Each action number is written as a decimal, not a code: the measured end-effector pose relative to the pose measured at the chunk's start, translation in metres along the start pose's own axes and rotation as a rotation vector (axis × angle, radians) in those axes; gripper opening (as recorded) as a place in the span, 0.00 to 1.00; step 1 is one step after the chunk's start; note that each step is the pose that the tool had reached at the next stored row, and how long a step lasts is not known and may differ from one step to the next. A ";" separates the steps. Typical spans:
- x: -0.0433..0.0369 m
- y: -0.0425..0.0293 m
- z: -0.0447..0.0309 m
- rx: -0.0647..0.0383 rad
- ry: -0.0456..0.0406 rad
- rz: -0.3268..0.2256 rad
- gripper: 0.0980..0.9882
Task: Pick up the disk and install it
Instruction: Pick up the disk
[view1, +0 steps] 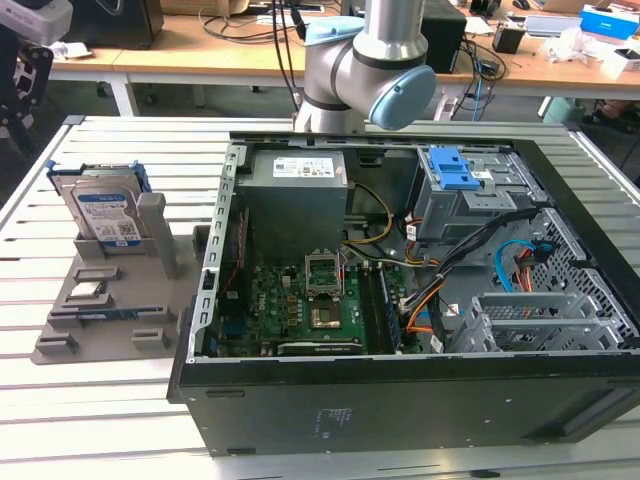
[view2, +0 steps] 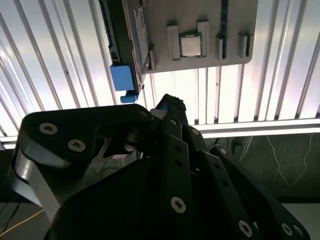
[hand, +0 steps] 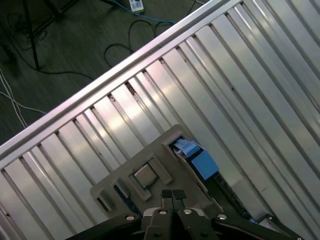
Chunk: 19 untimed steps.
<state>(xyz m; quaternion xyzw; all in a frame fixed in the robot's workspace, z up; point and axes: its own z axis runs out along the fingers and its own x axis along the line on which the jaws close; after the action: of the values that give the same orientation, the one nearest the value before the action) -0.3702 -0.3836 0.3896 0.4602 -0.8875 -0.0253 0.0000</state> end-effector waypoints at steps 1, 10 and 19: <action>0.0000 0.0000 0.0000 0.000 0.0004 -0.008 0.01; 0.0000 0.0000 0.0000 -0.003 0.0049 -0.109 0.01; 0.0000 0.0000 0.0000 -0.004 0.0085 -0.189 0.01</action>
<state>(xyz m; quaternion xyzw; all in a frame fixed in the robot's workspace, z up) -0.3702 -0.3836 0.3896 0.5419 -0.8400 -0.0252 0.0024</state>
